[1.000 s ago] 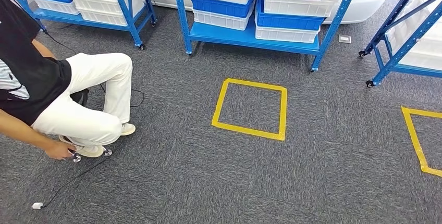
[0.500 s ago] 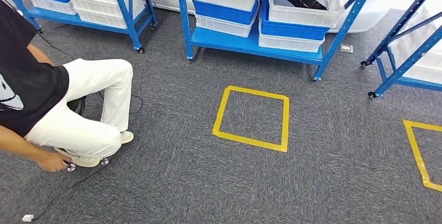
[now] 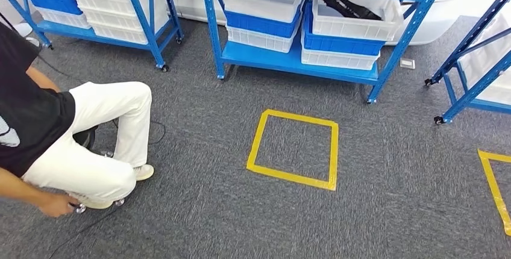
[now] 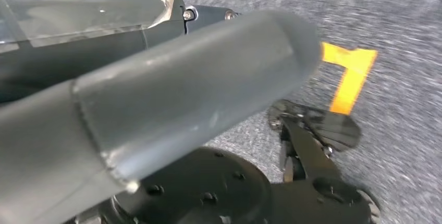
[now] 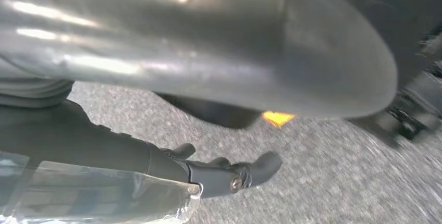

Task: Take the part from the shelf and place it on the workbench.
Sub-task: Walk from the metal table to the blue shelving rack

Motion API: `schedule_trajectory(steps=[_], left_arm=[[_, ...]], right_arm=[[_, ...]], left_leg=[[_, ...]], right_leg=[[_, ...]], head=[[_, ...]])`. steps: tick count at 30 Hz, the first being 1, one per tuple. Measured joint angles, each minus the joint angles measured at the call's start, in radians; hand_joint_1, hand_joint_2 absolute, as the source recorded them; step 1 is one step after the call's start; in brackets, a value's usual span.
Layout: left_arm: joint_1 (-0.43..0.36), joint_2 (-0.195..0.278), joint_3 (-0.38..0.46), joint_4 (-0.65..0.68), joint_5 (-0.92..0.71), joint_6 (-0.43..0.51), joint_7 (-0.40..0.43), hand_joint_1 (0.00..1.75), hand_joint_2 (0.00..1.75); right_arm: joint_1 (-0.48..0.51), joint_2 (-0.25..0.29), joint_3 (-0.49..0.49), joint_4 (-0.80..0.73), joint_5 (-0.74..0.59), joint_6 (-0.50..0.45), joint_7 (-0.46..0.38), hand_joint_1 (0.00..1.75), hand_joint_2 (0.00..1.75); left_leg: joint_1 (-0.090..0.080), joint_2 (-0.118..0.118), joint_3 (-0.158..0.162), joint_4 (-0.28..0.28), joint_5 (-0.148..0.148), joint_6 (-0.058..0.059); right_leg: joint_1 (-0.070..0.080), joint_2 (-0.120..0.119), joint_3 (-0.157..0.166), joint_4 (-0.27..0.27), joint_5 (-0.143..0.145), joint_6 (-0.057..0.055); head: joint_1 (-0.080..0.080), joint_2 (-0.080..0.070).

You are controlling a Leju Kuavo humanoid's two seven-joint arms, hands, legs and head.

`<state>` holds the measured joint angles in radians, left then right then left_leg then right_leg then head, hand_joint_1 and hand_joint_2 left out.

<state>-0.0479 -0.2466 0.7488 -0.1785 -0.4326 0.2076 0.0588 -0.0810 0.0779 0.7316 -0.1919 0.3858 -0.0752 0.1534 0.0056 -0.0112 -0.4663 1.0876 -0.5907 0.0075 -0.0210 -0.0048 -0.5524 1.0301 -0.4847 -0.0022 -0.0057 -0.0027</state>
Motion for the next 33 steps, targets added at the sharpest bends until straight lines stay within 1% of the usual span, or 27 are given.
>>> schedule_trajectory(steps=[1, 3, 4, 5, 6, 7, 8, 9, 10, 11, 13, 14, 15, 16, 18, 19, 20, 21, 22, 23, 24, 25, 27, 29, 30, 31, 33], left_arm=[[-0.002, 0.000, 0.000, 0.000, -0.001, 0.000, 0.000, 0.00, 0.00], [-0.002, 0.001, 0.000, 0.000, -0.001, 0.001, 0.000, 0.00, 0.00], [0.000, 0.001, 0.000, 0.000, -0.002, 0.001, 0.000, 0.00, 0.00], [0.002, 0.002, 0.000, 0.000, -0.002, 0.001, 0.000, 0.00, 0.00], [0.004, 0.002, 0.000, 0.000, -0.002, 0.002, 0.000, 0.00, 0.00], [0.005, 0.003, 0.000, 0.000, -0.003, 0.002, 0.000, 0.00, 0.00], [0.005, 0.004, 0.000, 0.000, -0.003, 0.002, 0.000, 0.00, 0.00], [0.004, 0.004, 0.000, 0.000, -0.003, 0.002, 0.000, 0.00, 0.00], [0.002, 0.004, 0.000, 0.000, -0.003, 0.001, 0.000, 0.00, 0.00], [0.001, 0.004, 0.000, 0.000, -0.003, 0.002, 0.000, 0.00, 0.00], [0.002, 0.003, 0.000, 0.000, -0.003, 0.002, 0.000, 0.00, 0.00], [0.002, 0.002, 0.000, 0.000, -0.003, 0.002, 0.000, 0.00, 0.00], [0.001, 0.002, 0.000, 0.000, -0.003, 0.002, 0.000, 0.00, 0.00], [0.001, 0.001, 0.000, 0.000, -0.003, 0.002, 0.000, 0.00, 0.00], [0.000, 0.001, 0.000, 0.000, -0.003, 0.002, 0.000, 0.00, 0.00], [0.001, 0.001, 0.001, 0.000, -0.003, 0.002, 0.000, 0.00, 0.00], [0.002, 0.001, 0.001, 0.000, -0.003, 0.002, 0.000, 0.00, 0.00], [0.003, 0.001, 0.001, 0.000, -0.003, 0.002, 0.000, 0.00, 0.00], [0.005, 0.001, 0.001, 0.000, -0.003, 0.002, 0.000, 0.00, 0.00], [0.005, 0.000, 0.001, 0.000, -0.003, 0.002, 0.000, 0.00, 0.00], [0.006, 0.000, 0.002, 0.000, -0.003, 0.002, 0.000, 0.00, 0.00], [0.006, -0.001, 0.002, 0.001, -0.003, 0.001, 0.000, 0.00, 0.00], [0.006, -0.002, 0.002, 0.000, -0.003, 0.001, 0.000, 0.00, 0.00], [0.003, -0.002, 0.003, 0.000, -0.003, 0.000, 0.000, 0.00, 0.00], [0.001, -0.002, 0.003, 0.000, -0.003, 0.000, 0.000, 0.00, 0.00], [0.000, -0.001, 0.003, 0.000, -0.004, 0.000, 0.000, 0.00, 0.00], [-0.001, 0.000, 0.003, 0.000, -0.004, -0.002, -0.002, 0.00, 0.00]], right_arm=[[-0.002, 0.000, 0.000, 0.000, 0.000, 0.000, 0.000, 0.00, 0.00], [-0.004, 0.001, -0.001, 0.000, 0.000, 0.000, 0.000, 0.00, 0.00], [-0.002, 0.001, -0.002, 0.000, 0.000, 0.000, 0.000, 0.00, 0.00], [0.000, 0.001, -0.003, 0.000, 0.000, 0.000, 0.000, 0.00, 0.00], [0.002, 0.002, -0.004, 0.001, 0.000, 0.000, 0.000, 0.00, 0.00], [0.003, 0.002, -0.005, 0.001, 0.000, 0.000, 0.000, 0.00, 0.00], [0.003, 0.003, -0.006, 0.001, 0.000, 0.000, 0.000, 0.00, 0.00], [0.002, 0.003, -0.007, 0.001, 0.000, -0.001, 0.000, 0.00, 0.00], [0.000, 0.003, -0.007, 0.001, 0.000, -0.001, 0.000, 0.00, 0.00], [-0.002, 0.003, -0.008, 0.001, 0.000, -0.002, 0.000, 0.00, 0.00], [-0.003, 0.004, -0.008, 0.001, 0.000, -0.003, 0.000, 0.00, 0.00], [-0.004, 0.005, -0.008, 0.001, 0.000, -0.003, 0.000, 0.00, 0.00], [-0.005, 0.005, -0.008, 0.001, 0.000, -0.003, 0.000, 0.00, 0.00], [-0.006, 0.005, -0.008, 0.001, 0.000, -0.003, 0.000, 0.00, 0.00], [-0.005, 0.006, -0.008, 0.001, 0.000, -0.003, 0.000, 0.00, 0.00], [-0.002, 0.005, -0.008, 0.001, 0.000, -0.003, 0.000, 0.00, 0.00], [0.001, 0.005, -0.008, 0.001, 0.000, -0.003, 0.000, 0.00, 0.00], [0.004, 0.005, -0.008, 0.002, 0.000, -0.003, 0.000, 0.00, 0.00], [0.005, 0.004, -0.008, 0.002, 0.000, -0.003, 0.000, 0.00, 0.00], [0.007, 0.004, -0.008, 0.002, 0.000, -0.003, 0.000, 0.00, 0.00], [0.007, 0.003, -0.008, 0.003, 0.000, -0.003, 0.000, 0.00, 0.00], [0.008, 0.003, -0.008, 0.003, 0.000, -0.003, 0.000, 0.00, 0.00], [0.007, 0.002, -0.008, 0.004, 0.000, -0.003, 0.000, 0.00, 0.00], [0.005, 0.001, -0.009, 0.004, 0.000, -0.004, 0.000, 0.00, 0.00], [0.003, 0.001, -0.009, 0.004, 0.000, -0.004, 0.000, 0.00, 0.00], [0.001, 0.001, -0.009, 0.003, 0.000, -0.005, 0.000, 0.00, 0.00], [-0.001, 0.002, -0.009, 0.003, 0.000, -0.005, 0.000, 0.00, 0.00]], left_leg=[[0.002, 0.002, -0.031, 0.047, -0.013, -0.004], [0.005, 0.004, -0.111, 0.135, -0.054, -0.010], [0.006, 0.004, -0.141, 0.150, -0.068, -0.012], [0.007, 0.005, -0.158, 0.136, -0.063, -0.013], [0.009, 0.006, -0.160, 0.095, -0.032, -0.013], [0.010, 0.009, -0.154, 0.050, 0.021, -0.011], [0.007, 0.012, -0.147, 0.014, 0.057, -0.010], [0.004, 0.014, -0.140, -0.006, 0.071, -0.006], [0.001, 0.015, -0.136, -0.009, 0.073, 0.001], [-0.003, 0.014, -0.134, -0.011, 0.061, 0.009], [-0.003, 0.010, -0.116, -0.021, 0.074, 0.032], [-0.002, 0.009, -0.104, -0.026, 0.081, 0.041], [-0.001, 0.009, -0.094, -0.030, 0.083, 0.047], [0.000, 0.009, -0.087, -0.033, 0.081, 0.051], [-0.002, 0.006, -0.082, -0.034, 0.074, 0.057], [-0.003, 0.004, -0.079, -0.034, 0.068, 0.059], [-0.004, 0.001, -0.073, -0.034, 0.062, 0.059], [-0.006, -0.001, -0.065, -0.034, 0.055, 0.058], [-0.007, -0.003, -0.056, -0.035, 0.046, 0.057], [-0.008, -0.004, -0.045, -0.034, 0.037, 0.055], [-0.010, -0.005, -0.037, -0.034, 0.028, 0.051], [-0.010, -0.006, -0.032, -0.037, 0.020, 0.045], [-0.011, -0.005, -0.016, -0.033, 0.016, 0.033], [-0.010, -0.001, -0.013, -0.003, 0.018, 0.025], [-0.008, 0.000, -0.028, 0.028, 0.016, 0.021], [-0.005, 0.002, -0.055, 0.071, 0.006, 0.015], [0.003, 0.003, -0.129, 0.162, -0.035, 0.000]], right_leg=[[0.001, 0.000, 0.008, 0.000, -0.005, -0.004], [0.003, 0.002, 0.021, 0.000, -0.021, -0.009], [0.003, 0.004, 0.030, 0.000, -0.030, -0.008], [0.002, 0.006, 0.041, 0.000, -0.040, -0.007], [0.002, 0.008, 0.052, 0.000, -0.050, -0.005], [0.001, 0.008, 0.064, -0.001, -0.061, -0.002], [0.001, 0.008, 0.075, -0.003, -0.071, 0.003], [0.002, 0.009, 0.084, -0.005, -0.080, 0.010], [0.005, 0.009, 0.094, -0.007, -0.086, 0.018], [0.008, 0.009, 0.103, -0.005, -0.087, 0.027], [0.011, 0.007, 0.116, 0.009, -0.090, 0.042], [0.011, 0.006, 0.110, 0.031, -0.096, 0.045], [0.010, 0.006, 0.091, 0.065, -0.110, 0.044], [0.009, 0.006, 0.056, 0.117, -0.130, 0.041], [0.010, 0.006, -0.034, 0.232, -0.170, 0.037], [0.010, 0.006, -0.072, 0.264, -0.180, 0.038], [0.011, 0.006, -0.094, 0.264, -0.175, 0.043], [0.011, 0.006, -0.100, 0.231, -0.150, 0.050], [0.014, 0.006, -0.095, 0.171, -0.108, 0.057], [0.016, 0.005, -0.087, 0.114, -0.062, 0.058], [0.019, 0.003, -0.078, 0.070, -0.033, 0.052], [0.024, 0.002, -0.069, 0.044, -0.015, 0.041], [0.025, 0.003, -0.051, 0.028, -0.011, 0.016], [0.015, 0.006, -0.021, 0.012, -0.002, 0.002], [0.011, 0.007, -0.005, 0.008, -0.006, -0.005], [0.009, 0.006, 0.005, 0.005, -0.011, -0.011], [0.008, 0.007, 0.020, 0.004, -0.025, -0.018]], head=[[-0.002, 0.000], [-0.003, 0.000], [-0.003, 0.000], [-0.003, 0.000], [-0.003, 0.000], [-0.003, 0.000], [-0.003, 0.000], [-0.004, 0.000], [-0.004, 0.000], [-0.005, 0.000], [-0.004, 0.000], [-0.003, 0.000], [-0.002, 0.000], [-0.001, 0.000], [0.001, 0.000], [0.001, 0.000], [0.002, 0.000], [0.002, 0.000], [0.002, 0.000], [0.002, 0.000], [0.002, 0.000], [0.002, 0.000], [0.002, 0.000], [0.002, 0.000], [0.002, 0.000], [0.001, 0.000], [0.000, 0.000]])
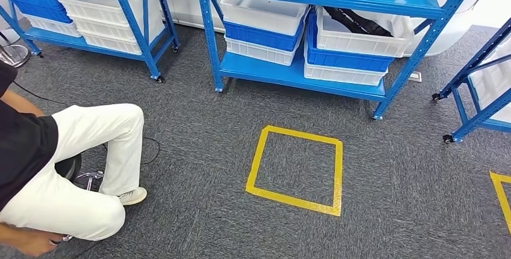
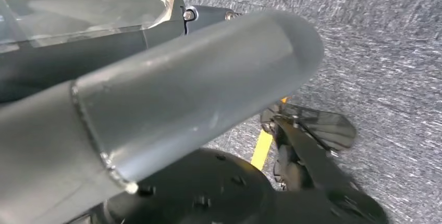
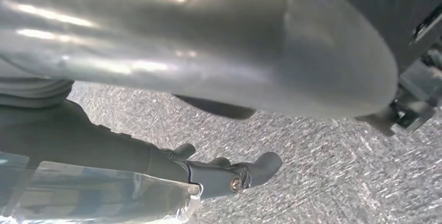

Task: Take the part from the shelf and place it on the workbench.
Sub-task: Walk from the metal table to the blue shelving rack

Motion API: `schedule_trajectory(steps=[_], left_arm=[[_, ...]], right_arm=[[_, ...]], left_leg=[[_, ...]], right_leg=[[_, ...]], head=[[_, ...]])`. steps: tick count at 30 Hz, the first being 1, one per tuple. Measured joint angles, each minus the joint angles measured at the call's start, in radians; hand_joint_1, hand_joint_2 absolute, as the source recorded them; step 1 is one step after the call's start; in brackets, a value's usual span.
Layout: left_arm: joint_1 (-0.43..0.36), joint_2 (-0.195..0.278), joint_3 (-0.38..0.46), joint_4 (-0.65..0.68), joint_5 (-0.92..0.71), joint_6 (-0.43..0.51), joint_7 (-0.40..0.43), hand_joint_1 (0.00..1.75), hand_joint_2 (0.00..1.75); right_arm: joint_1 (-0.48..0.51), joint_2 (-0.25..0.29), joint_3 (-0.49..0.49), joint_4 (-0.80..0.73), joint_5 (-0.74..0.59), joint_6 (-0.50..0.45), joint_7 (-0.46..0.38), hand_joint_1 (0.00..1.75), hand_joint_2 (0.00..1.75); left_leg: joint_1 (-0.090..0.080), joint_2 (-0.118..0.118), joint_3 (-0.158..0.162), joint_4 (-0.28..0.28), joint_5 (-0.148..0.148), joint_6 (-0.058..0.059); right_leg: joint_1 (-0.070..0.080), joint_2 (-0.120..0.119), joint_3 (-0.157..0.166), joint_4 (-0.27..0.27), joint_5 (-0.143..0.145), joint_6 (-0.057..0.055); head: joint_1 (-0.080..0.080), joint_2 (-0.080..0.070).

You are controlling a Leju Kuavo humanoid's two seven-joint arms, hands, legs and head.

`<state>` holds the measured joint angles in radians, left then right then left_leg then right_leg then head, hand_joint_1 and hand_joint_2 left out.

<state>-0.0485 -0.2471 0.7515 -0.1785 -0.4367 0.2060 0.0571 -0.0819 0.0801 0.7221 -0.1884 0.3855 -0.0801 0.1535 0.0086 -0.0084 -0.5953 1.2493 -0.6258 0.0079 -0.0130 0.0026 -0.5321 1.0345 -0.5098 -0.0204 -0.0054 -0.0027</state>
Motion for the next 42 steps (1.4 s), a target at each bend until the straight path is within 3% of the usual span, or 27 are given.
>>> schedule_trajectory(steps=[2, 3, 6, 7, 8, 11, 12, 14, 16, 18, 19, 21, 23, 25, 27, 28, 30, 32, 33, 35, 36, 37, 39, 41, 42], left_arm=[[0.003, 0.002, 0.000, 0.000, 0.000, -0.002, -0.001, 0.00, 0.00], [0.005, 0.004, 0.000, 0.000, 0.000, -0.003, -0.001, 0.00, 0.00], [0.010, 0.008, 0.001, 0.001, 0.000, -0.004, -0.001, 0.00, 0.00], [0.010, 0.008, 0.001, 0.001, 0.000, -0.005, -0.002, 0.00, 0.00], [0.010, 0.008, 0.001, 0.001, 0.000, -0.005, -0.002, 0.00, 0.00], [0.009, 0.008, 0.001, 0.000, -0.001, -0.010, -0.004, 0.00, 0.00], [0.009, 0.008, 0.001, 0.000, -0.003, -0.013, -0.004, 0.00, 0.00], [0.008, 0.009, 0.001, 0.000, -0.008, -0.017, -0.005, 0.00, 0.00], [0.008, 0.010, 0.001, 0.000, -0.011, -0.017, -0.007, 0.00, 0.00], [0.008, 0.011, 0.001, 0.000, -0.013, -0.017, -0.010, 0.00, 0.00], [0.009, 0.011, 0.001, 0.000, -0.014, -0.018, -0.012, 0.00, 0.00], [0.010, 0.013, 0.001, 0.000, -0.017, -0.021, -0.015, 0.00, 0.00], [0.011, 0.016, 0.001, 0.000, -0.020, -0.024, -0.016, 0.00, 0.00], [0.011, 0.019, 0.001, 0.000, -0.023, -0.027, -0.018, 0.00, 0.00], [0.006, 0.021, 0.000, 0.000, -0.028, -0.033, -0.020, 0.00, 0.00], [0.004, 0.021, 0.000, 0.000, -0.031, -0.036, -0.020, 0.00, 0.00], [0.003, 0.024, -0.001, 0.000, -0.040, -0.044, -0.020, 0.00, 0.00], [0.005, 0.028, -0.004, 0.000, -0.050, -0.053, -0.019, 0.00, 0.00], [0.007, 0.030, -0.005, 0.000, -0.055, -0.057, -0.018, 0.00, 0.00], [0.009, 0.034, -0.007, 0.000, -0.063, -0.066, -0.017, 0.00, 0.00], [0.009, 0.037, -0.007, 0.000, -0.066, -0.069, -0.016, 0.00, 0.00], [0.009, 0.039, -0.008, 0.000, -0.068, -0.072, -0.016, 0.00, 0.00], [0.010, 0.044, -0.010, 0.000, -0.072, -0.075, -0.015, 0.00, 0.00], [0.009, 0.046, -0.013, 0.000, -0.076, -0.078, -0.015, 0.00, 0.00], [0.008, 0.046, -0.015, 0.000, -0.078, -0.079, -0.016, 0.00, 0.00]], right_arm=[[0.004, 0.001, 0.000, 0.000, 0.000, 0.000, 0.000, 0.00, 0.00], [0.006, 0.001, 0.000, 0.000, -0.001, 0.000, 0.000, 0.00, 0.00], [0.007, 0.001, 0.000, 0.000, -0.001, 0.000, -0.001, 0.00, 0.00], [0.005, 0.001, 0.000, 0.000, -0.001, 0.000, -0.001, 0.00, 0.00], [0.004, 0.002, -0.001, 0.000, -0.001, 0.000, -0.001, 0.00, 0.00], [0.001, 0.003, -0.001, 0.000, -0.003, 0.000, -0.002, 0.00, 0.00], [-0.001, 0.004, -0.002, 0.000, -0.005, 0.000, -0.001, 0.00, 0.00], [-0.003, 0.004, -0.004, 0.000, -0.012, -0.001, 0.000, 0.00, 0.00], [0.000, 0.004, -0.011, 0.000, -0.025, -0.001, 0.003, 0.00, 0.00], [0.004, 0.004, -0.023, 0.001, -0.037, -0.001, 0.015, 0.00, 0.00], [0.006, 0.004, -0.028, 0.001, -0.041, -0.002, 0.023, 0.00, 0.00], [0.005, 0.004, -0.036, 0.001, -0.045, -0.002, 0.037, 0.00, 0.00], [0.001, 0.007, -0.043, 0.001, -0.048, -0.001, 0.043, 0.00, 0.00], [-0.002, 0.011, -0.051, 0.000, -0.051, -0.001, 0.046, 0.00, 0.00], [-0.003, 0.013, -0.056, 0.000, -0.054, -0.002, 0.048, 0.00, 0.00], [-0.004, 0.013, -0.058, 0.000, -0.056, -0.003, 0.048, 0.00, 0.00], [-0.004, 0.014, -0.065, 0.000, -0.063, -0.006, 0.048, 0.00, 0.00], [0.000, 0.014, -0.073, 0.000, -0.071, -0.009, 0.047, 0.00, 0.00], [0.003, 0.014, -0.078, 0.000, -0.075, -0.011, 0.045, 0.00, 0.00], [0.011, 0.014, -0.087, 0.000, -0.082, -0.018, 0.039, 0.00, 0.00], [0.013, 0.015, -0.090, 0.000, -0.084, -0.020, 0.036, 0.00, 0.00], [0.014, 0.015, -0.094, 0.000, -0.086, -0.022, 0.033, 0.00, 0.00], [0.018, 0.016, -0.100, 0.001, -0.087, -0.033, 0.028, 0.00, 0.00], [0.025, 0.017, -0.103, 0.001, -0.085, -0.047, 0.021, 0.00, 0.00], [0.029, 0.018, -0.104, 0.001, -0.085, -0.052, 0.018, 0.00, 0.00]], left_leg=[[0.010, 0.001, -0.060, 0.029, -0.028, -0.016], [0.015, 0.003, -0.072, 0.004, -0.013, -0.022], [0.022, 0.013, -0.064, -0.130, 0.124, -0.029], [0.020, 0.017, -0.059, -0.153, 0.155, -0.024], [0.015, 0.019, -0.059, -0.158, 0.162, -0.015], [0.011, 0.017, -0.032, -0.181, 0.158, 0.018], [0.011, 0.016, -0.016, -0.193, 0.159, 0.025], [0.011, 0.017, 0.013, -0.215, 0.155, 0.033], [0.010, 0.020, 0.035, -0.224, 0.145, 0.039], [0.008, 0.021, 0.058, -0.226, 0.127, 0.040], [0.008, 0.024, 0.071, -0.226, 0.117, 0.038], [0.005, 0.035, 0.094, -0.226, 0.094, 0.031], [-0.001, 0.052, 0.114, -0.227, 0.073, 0.019], [-0.004, 0.066, 0.137, -0.225, 0.060, 0.006], [0.001, 0.052, 0.142, -0.201, 0.042, -0.004], [0.004, 0.038, 0.128, -0.169, 0.021, -0.009], [0.006, 0.016, 0.066, -0.065, -0.035, -0.016], [0.008, 0.012, 0.006, 0.005, -0.059, -0.022], [0.010, 0.011, -0.007, -0.003, -0.040, -0.024], [0.013, -0.003, 0.005, -0.100, 0.050, -0.021], [0.014, -0.020, 0.016, -0.150, 0.082, -0.017], [0.013, -0.036, 0.023, -0.186, 0.092, -0.012], [0.009, -0.054, 0.025, -0.202, 0.091, 0.001], [0.007, -0.043, 0.035, -0.214, 0.116, 0.014], [0.007, -0.040, 0.040, -0.220, 0.122, 0.014]], right_leg=[[-0.003, 0.004, 0.019, 0.000, -0.019, 0.004], [-0.007, 0.006, 0.031, 0.000, -0.029, 0.008], [-0.014, 0.010, 0.067, 0.000, -0.063, 0.028], [-0.012, 0.010, 0.072, -0.003, -0.072, 0.038], [-0.010, 0.009, 0.081, -0.004, -0.077, 0.047], [-0.005, 0.006, 0.090, 0.010, -0.072, 0.074], [-0.006, 0.005, 0.070, 0.043, -0.069, 0.077], [-0.008, 0.004, -0.006, 0.160, -0.083, 0.074], [-0.007, 0.004, -0.093, 0.252, -0.122, 0.068], [-0.006, 0.003, -0.134, 0.235, -0.129, 0.072], [-0.005, -0.002, -0.135, 0.187, -0.101, 0.078], [0.001, -0.038, -0.121, 0.069, -0.009, 0.086], [0.010, -0.070, -0.110, 0.008, 0.049, 0.071], [0.007, -0.057, -0.097, 0.002, 0.059, 0.045], [-0.001, -0.033, -0.078, -0.003, 0.063, 0.028], [-0.004, -0.022, -0.070, -0.005, 0.061, 0.021], [-0.003, -0.001, -0.065, -0.005, 0.058, 0.010], [-0.001, 0.024, -0.061, -0.004, 0.053, 0.006], [-0.001, 0.037, -0.056, -0.004, 0.050, 0.005], [-0.002, 0.063, -0.046, -0.004, 0.043, 0.010], [-0.001, 0.074, -0.042, -0.005, 0.041, 0.014], [-0.002, 0.084, -0.042, -0.005, 0.040, 0.018], [-0.002, 0.101, -0.044, -0.005, 0.038, 0.029], [0.002, 0.107, -0.044, -0.007, 0.036, 0.042], [0.006, 0.100, -0.039, -0.012, 0.038, 0.045]], head=[[0.000, 0.000], [0.000, 0.000], [-0.002, 0.000], [-0.002, 0.000], [-0.002, 0.000], [-0.002, 0.000], [-0.001, 0.000], [0.002, 0.000], [0.003, 0.000], [0.003, 0.000], [0.004, 0.000], [0.005, 0.000], [0.007, 0.000], [0.006, 0.000], [0.003, 0.000], [0.001, 0.000], [0.000, 0.000], [0.001, 0.000], [0.000, 0.000], [0.000, 0.000], [0.001, 0.000], [0.001, 0.000], [0.001, 0.000], [0.000, 0.000], [0.002, 0.000]])
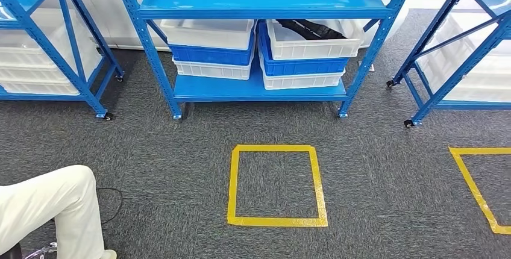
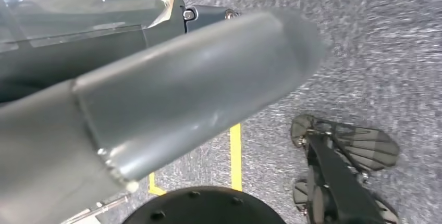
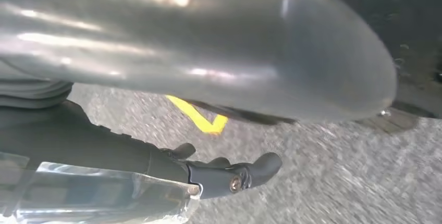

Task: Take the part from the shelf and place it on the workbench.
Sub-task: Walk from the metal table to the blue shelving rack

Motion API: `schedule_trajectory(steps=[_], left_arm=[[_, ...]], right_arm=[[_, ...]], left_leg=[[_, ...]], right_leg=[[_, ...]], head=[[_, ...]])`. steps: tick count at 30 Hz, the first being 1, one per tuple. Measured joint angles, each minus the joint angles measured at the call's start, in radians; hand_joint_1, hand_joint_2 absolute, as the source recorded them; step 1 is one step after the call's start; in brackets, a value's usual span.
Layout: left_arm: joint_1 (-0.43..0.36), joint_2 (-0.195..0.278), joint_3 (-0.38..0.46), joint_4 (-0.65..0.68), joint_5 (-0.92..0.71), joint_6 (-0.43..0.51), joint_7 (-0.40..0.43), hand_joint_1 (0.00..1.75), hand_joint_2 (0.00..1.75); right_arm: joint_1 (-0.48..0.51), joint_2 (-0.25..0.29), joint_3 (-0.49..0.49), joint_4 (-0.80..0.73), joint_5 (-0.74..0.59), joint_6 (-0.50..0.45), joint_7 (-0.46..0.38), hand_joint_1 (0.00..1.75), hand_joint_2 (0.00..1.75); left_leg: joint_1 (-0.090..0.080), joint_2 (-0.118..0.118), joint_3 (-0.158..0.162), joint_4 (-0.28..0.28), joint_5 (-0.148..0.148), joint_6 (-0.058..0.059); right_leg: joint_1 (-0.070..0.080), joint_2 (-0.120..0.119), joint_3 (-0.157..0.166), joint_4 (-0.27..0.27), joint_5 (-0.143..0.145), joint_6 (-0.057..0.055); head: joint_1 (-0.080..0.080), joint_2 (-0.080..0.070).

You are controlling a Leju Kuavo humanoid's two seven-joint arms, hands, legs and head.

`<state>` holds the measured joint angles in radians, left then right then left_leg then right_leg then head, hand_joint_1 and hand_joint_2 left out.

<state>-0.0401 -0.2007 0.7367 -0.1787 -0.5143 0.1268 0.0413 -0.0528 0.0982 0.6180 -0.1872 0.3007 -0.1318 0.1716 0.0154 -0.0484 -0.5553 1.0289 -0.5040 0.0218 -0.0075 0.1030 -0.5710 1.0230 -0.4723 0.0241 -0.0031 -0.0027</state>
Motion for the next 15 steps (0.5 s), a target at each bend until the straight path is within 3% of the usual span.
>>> schedule_trajectory(steps=[3, 11, 14, 15], left_arm=[[-0.006, 0.000, -0.006, 0.000, -0.005, -0.006, -0.006, 0.00, 0.00], [-0.008, 0.001, -0.010, 0.000, 0.002, -0.008, -0.018, 0.00, 0.00], [-0.009, 0.000, -0.010, 0.000, 0.003, -0.006, -0.024, 0.00, 0.00], [-0.009, -0.001, -0.009, 0.000, 0.003, -0.006, -0.025, 0.00, 0.00]], right_arm=[[0.004, -0.001, -0.003, 0.002, 0.000, -0.004, -0.004, 0.00, 0.00], [0.006, -0.002, -0.006, 0.003, 0.009, -0.005, -0.005, 0.00, 0.00], [0.007, -0.001, -0.006, 0.003, 0.014, -0.005, -0.005, 0.00, 0.00], [0.007, -0.001, -0.006, 0.003, 0.014, -0.005, -0.005, 0.00, 0.00]], left_leg=[[-0.007, 0.003, 0.007, -0.010, 0.004, -0.003], [-0.016, 0.005, 0.008, -0.010, 0.001, 0.008], [-0.015, 0.011, 0.016, -0.020, 0.005, 0.025], [-0.012, 0.015, 0.025, -0.032, 0.011, 0.034]], right_leg=[[0.007, -0.022, 0.014, -0.016, 0.005, -0.008], [0.003, -0.024, 0.017, -0.025, 0.005, -0.008], [-0.003, -0.022, 0.020, -0.040, 0.011, 0.014], [-0.004, -0.031, 0.017, -0.037, 0.008, 0.021]], head=[[0.005, 0.000], [0.004, 0.000], [0.003, 0.000], [0.003, 0.000]])
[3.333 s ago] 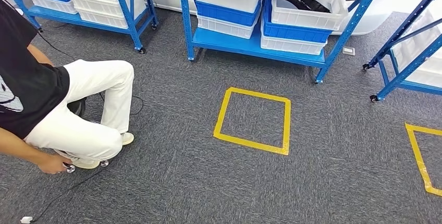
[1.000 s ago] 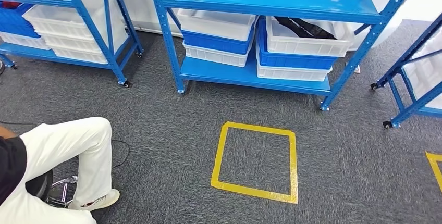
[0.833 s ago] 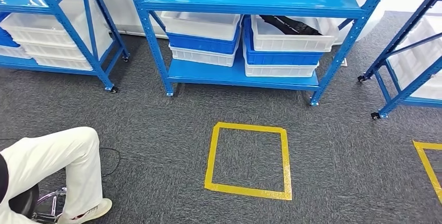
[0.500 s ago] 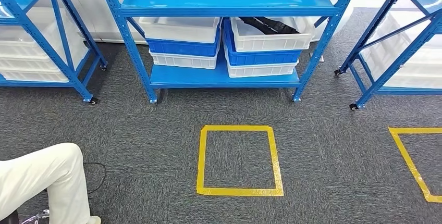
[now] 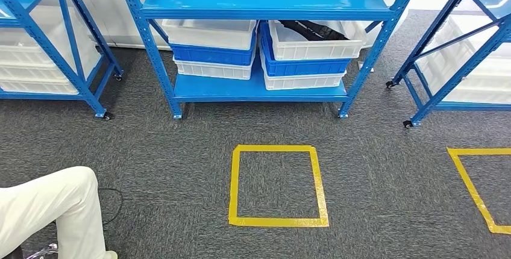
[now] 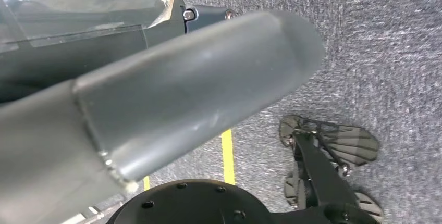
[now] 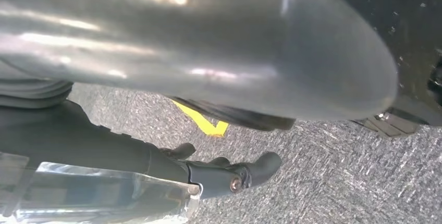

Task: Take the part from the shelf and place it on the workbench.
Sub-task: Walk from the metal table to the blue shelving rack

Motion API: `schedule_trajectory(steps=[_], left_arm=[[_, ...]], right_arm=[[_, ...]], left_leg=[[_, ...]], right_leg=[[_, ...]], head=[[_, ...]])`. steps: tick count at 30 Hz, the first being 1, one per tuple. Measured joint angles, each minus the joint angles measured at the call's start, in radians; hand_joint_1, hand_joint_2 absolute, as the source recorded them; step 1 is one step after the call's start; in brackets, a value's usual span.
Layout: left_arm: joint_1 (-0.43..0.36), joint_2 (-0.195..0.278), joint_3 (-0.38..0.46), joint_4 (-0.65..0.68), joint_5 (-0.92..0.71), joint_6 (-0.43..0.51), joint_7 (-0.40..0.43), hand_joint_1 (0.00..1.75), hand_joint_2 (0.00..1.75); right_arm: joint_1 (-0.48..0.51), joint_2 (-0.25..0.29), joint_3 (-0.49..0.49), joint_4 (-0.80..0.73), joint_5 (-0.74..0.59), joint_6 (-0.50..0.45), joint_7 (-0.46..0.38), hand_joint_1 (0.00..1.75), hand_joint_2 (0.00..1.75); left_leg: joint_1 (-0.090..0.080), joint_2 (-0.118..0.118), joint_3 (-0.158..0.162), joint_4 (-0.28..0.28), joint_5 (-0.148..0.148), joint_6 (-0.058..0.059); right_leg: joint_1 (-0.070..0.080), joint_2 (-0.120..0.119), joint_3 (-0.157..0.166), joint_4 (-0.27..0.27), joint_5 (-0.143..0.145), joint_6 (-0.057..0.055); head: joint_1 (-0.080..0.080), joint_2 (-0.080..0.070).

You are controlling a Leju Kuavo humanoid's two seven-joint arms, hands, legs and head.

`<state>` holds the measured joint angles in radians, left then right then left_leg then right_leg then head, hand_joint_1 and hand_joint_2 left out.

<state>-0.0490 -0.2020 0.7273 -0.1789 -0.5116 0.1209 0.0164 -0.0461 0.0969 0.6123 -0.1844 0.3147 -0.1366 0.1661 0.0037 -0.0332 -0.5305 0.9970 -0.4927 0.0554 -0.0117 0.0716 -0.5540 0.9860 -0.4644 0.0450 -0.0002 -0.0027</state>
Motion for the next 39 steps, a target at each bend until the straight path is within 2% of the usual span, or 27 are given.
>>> schedule_trajectory(steps=[2, 4, 5, 6, 7, 9, 10, 11, 12, 13, 16, 17, 19, 20, 21, 22, 24, 26, 29, 31, 32, 34, 35, 36, 37, 38, 39], left_arm=[[0.001, -0.003, 0.000, 0.000, 0.000, 0.000, -0.001, 0.00, 0.00], [0.002, -0.003, 0.000, 0.000, 0.000, 0.000, -0.002, 0.00, 0.00], [0.002, -0.003, 0.000, 0.000, 0.000, 0.000, -0.002, 0.00, 0.00], [0.002, -0.003, 0.000, 0.000, 0.000, 0.001, -0.002, 0.00, 0.00], [0.002, -0.003, 0.000, 0.000, 0.000, 0.001, -0.002, 0.00, 0.00], [0.002, -0.003, 0.000, 0.000, 0.001, 0.004, -0.003, 0.00, 0.00], [0.002, -0.003, 0.000, 0.000, 0.002, 0.005, -0.005, 0.00, 0.00], [0.002, -0.003, 0.000, 0.000, 0.002, 0.009, -0.007, 0.00, 0.00], [0.002, -0.003, 0.000, 0.000, 0.004, 0.012, -0.009, 0.00, 0.00], [0.001, -0.003, 0.000, 0.000, 0.004, 0.014, -0.010, 0.00, 0.00], [0.001, -0.004, 0.000, 0.000, 0.006, 0.019, -0.013, 0.00, 0.00], [0.001, -0.004, 0.000, 0.000, 0.006, 0.021, -0.014, 0.00, 0.00], [0.002, -0.004, 0.000, 0.000, 0.006, 0.025, -0.015, 0.00, 0.00], [0.003, -0.004, 0.000, 0.000, 0.006, 0.027, -0.015, 0.00, 0.00], [0.005, -0.004, 0.000, 0.000, 0.006, 0.028, -0.016, 0.00, 0.00], [0.006, -0.004, 0.000, 0.000, 0.006, 0.029, -0.016, 0.00, 0.00], [0.006, -0.004, 0.000, 0.000, 0.006, 0.031, -0.017, 0.00, 0.00], [0.005, -0.004, 0.000, 0.000, 0.006, 0.031, -0.017, 0.00, 0.00], [0.004, -0.004, 0.000, 0.000, 0.005, 0.033, -0.018, 0.00, 0.00], [0.005, -0.005, 0.001, 0.000, 0.003, 0.034, -0.018, 0.00, 0.00], [0.005, -0.006, 0.001, 0.000, 0.003, 0.035, -0.018, 0.00, 0.00], [0.005, -0.007, 0.001, 0.000, 0.003, 0.036, -0.018, 0.00, 0.00], [0.005, -0.008, 0.001, 0.000, 0.004, 0.036, -0.018, 0.00, 0.00], [0.005, -0.009, 0.002, 0.000, 0.005, 0.037, -0.018, 0.00, 0.00], [0.006, -0.010, 0.002, 0.000, 0.006, 0.039, -0.018, 0.00, 0.00], [0.007, -0.011, 0.003, 0.000, 0.007, 0.039, -0.018, 0.00, 0.00], [0.007, -0.012, 0.003, 0.000, 0.007, 0.040, -0.018, 0.00, 0.00]], right_arm=[[-0.001, 0.000, 0.000, 0.000, 0.000, 0.000, 0.000, 0.00, 0.00], [-0.003, 0.000, 0.000, 0.000, 0.000, 0.000, -0.001, 0.00, 0.00], [-0.002, -0.001, 0.000, 0.000, 0.000, 0.000, 0.000, 0.00, 0.00], [-0.001, -0.001, 0.000, 0.000, 0.000, 0.000, 0.000, 0.00, 0.00], [0.000, -0.002, 0.000, 0.000, 0.001, 0.000, 0.000, 0.00, 0.00], [0.000, -0.003, 0.000, 0.001, 0.002, 0.001, 0.000, 0.00, 0.00], [-0.002, -0.003, 0.000, 0.001, 0.004, 0.001, 0.000, 0.00, 0.00], [-0.003, -0.003, 0.000, 0.001, 0.006, 0.002, 0.000, 0.00, 0.00], [-0.004, -0.003, 0.000, 0.001, 0.008, 0.003, -0.001, 0.00, 0.00], [-0.005, -0.003, 0.000, 0.001, 0.010, 0.004, -0.001, 0.00, 0.00], [-0.005, -0.003, 0.000, 0.001, 0.014, 0.005, 0.000, 0.00, 0.00], [-0.005, -0.003, 0.000, 0.001, 0.016, 0.005, 0.000, 0.00, 0.00], [-0.005, -0.003, 0.000, 0.001, 0.018, 0.005, -0.001, 0.00, 0.00], [-0.004, -0.003, 0.000, 0.001, 0.019, 0.005, -0.001, 0.00, 0.00], [-0.004, -0.003, 0.000, 0.001, 0.019, 0.005, -0.001, 0.00, 0.00], [-0.004, -0.003, 0.000, 0.001, 0.020, 0.005, -0.001, 0.00, 0.00], [-0.004, -0.003, 0.001, 0.001, 0.020, 0.005, -0.001, 0.00, 0.00], [-0.005, -0.002, 0.001, 0.001, 0.021, 0.006, -0.001, 0.00, 0.00], [-0.006, 0.000, 0.001, 0.001, 0.022, 0.008, -0.001, 0.00, 0.00], [-0.007, 0.000, 0.001, 0.001, 0.023, 0.010, -0.002, 0.00, 0.00], [-0.007, 0.000, 0.001, 0.001, 0.025, 0.010, -0.002, 0.00, 0.00], [-0.007, 0.000, 0.002, 0.001, 0.028, 0.011, -0.002, 0.00, 0.00], [-0.007, -0.001, 0.003, 0.001, 0.029, 0.011, -0.002, 0.00, 0.00], [-0.006, -0.002, 0.004, 0.001, 0.030, 0.011, -0.002, 0.00, 0.00], [-0.004, -0.002, 0.005, 0.001, 0.031, 0.011, -0.002, 0.00, 0.00], [-0.004, -0.003, 0.005, 0.001, 0.032, 0.011, -0.002, 0.00, 0.00], [-0.004, -0.004, 0.005, 0.001, 0.033, 0.011, -0.002, 0.00, 0.00]], left_leg=[[0.009, 0.011, 0.016, -0.024, 0.012, 0.009], [0.009, 0.022, 0.019, -0.028, 0.014, 0.011], [0.010, 0.026, 0.020, -0.028, 0.012, 0.009], [0.011, 0.029, 0.021, -0.027, 0.010, 0.006], [0.013, 0.030, 0.023, -0.026, 0.006, 0.000], [0.020, 0.031, 0.027, -0.018, -0.005, -0.017], [0.020, 0.031, 0.027, -0.012, -0.013, -0.028], [0.019, 0.031, 0.027, -0.008, -0.020, -0.039], [0.018, 0.031, 0.027, -0.006, -0.025, -0.047], [0.018, 0.031, 0.029, -0.007, -0.028, -0.054], [0.026, 0.031, 0.021, 0.019, -0.049, -0.067], [0.028, 0.031, 0.000, 0.062, -0.073, -0.069], [0.028, 0.031, -0.075, 0.198, -0.130, -0.071], [0.027, 0.030, -0.112, 0.258, -0.146, -0.070], [0.027, 0.031, -0.136, 0.288, -0.143, -0.069], [0.027, 0.031, -0.141, 0.280, -0.120, -0.065], [0.024, 0.030, -0.103, 0.167, -0.036, -0.051], [0.016, 0.031, -0.059, 0.058, 0.013, -0.039], [0.005, 0.031, -0.046, 0.027, 0.013, -0.030], [0.007, 0.031, -0.031, 0.010, 0.018, -0.018], [0.009, 0.032, -0.022, 0.002, 0.021, -0.012], [0.010, 0.033, -0.012, -0.005, 0.019, -0.004], [0.010, 0.033, -0.010, -0.004, 0.015, -0.003], [0.010, 0.033, -0.006, -0.004, 0.011, -0.003], [0.010, 0.031, -0.001, -0.004, 0.006, -0.004], [0.010, 0.030, 0.006, -0.004, 0.000, -0.007], [0.011, 0.028, 0.015, -0.004, -0.007, -0.011]], right_leg=[[0.003, -0.030, -0.034, 0.069, -0.033, -0.002], [-0.001, -0.051, -0.102, 0.198, -0.082, -0.005], [-0.005, -0.055, -0.130, 0.250, -0.095, -0.001], [-0.010, -0.058, -0.143, 0.268, -0.093, 0.007], [-0.017, -0.061, -0.135, 0.247, -0.076, 0.018], [-0.031, -0.070, -0.073, 0.120, -0.022, 0.044], [-0.032, -0.071, -0.042, 0.062, -0.003, 0.047], [-0.031, -0.072, -0.023, 0.028, 0.005, 0.042], [-0.028, -0.071, -0.017, 0.017, 0.004, 0.032], [-0.023, -0.067, -0.016, 0.019, 0.002, 0.019], [-0.026, -0.066, -0.013, 0.022, -0.003, -0.012], [-0.026, -0.065, -0.010, 0.021, -0.004, -0.020], [-0.019, -0.066, -0.006, 0.021, -0.009, -0.033], [-0.014, -0.066, -0.004, 0.021, -0.012, -0.037], [-0.010, -0.065, 0.000, 0.022, -0.015, -0.041], [-0.007, -0.064, 0.005, 0.022, -0.018, -0.044], [-0.003, -0.060, 0.017, 0.021, -0.025, -0.045], [0.003, -0.057, 0.024, 0.021, -0.034, -0.038], [0.004, -0.057, 0.026, 0.017, -0.040, -0.022], [0.003, -0.061, 0.022, 0.034, -0.052, -0.014], [0.003, -0.063, 0.006, 0.070, -0.068, -0.014], [0.000, -0.064, -0.063, 0.195, -0.116, -0.017], [-0.001, -0.064, -0.103, 0.258, -0.133, -0.016], [-0.003, -0.064, -0.131, 0.296, -0.137, -0.011], [-0.004, -0.064, -0.141, 0.298, -0.123, -0.001], [-0.007, -0.065, -0.130, 0.258, -0.093, 0.010], [-0.010, -0.067, -0.105, 0.190, -0.056, 0.020]], head=[[0.004, 0.000], [0.007, 0.000], [0.007, 0.000], [0.006, 0.000], [0.007, 0.000], [0.007, 0.000], [0.008, 0.000], [0.008, 0.000], [0.007, 0.000], [0.005, 0.000], [0.002, 0.000], [0.001, 0.000], [0.000, 0.000], [0.000, 0.000], [0.000, 0.000], [0.000, 0.000], [0.000, 0.000], [0.000, 0.000], [0.000, 0.000], [0.000, 0.000], [0.002, 0.000], [0.003, 0.000], [0.003, 0.000], [0.003, 0.000], [0.004, 0.000], [0.004, 0.000], [0.004, 0.000]])
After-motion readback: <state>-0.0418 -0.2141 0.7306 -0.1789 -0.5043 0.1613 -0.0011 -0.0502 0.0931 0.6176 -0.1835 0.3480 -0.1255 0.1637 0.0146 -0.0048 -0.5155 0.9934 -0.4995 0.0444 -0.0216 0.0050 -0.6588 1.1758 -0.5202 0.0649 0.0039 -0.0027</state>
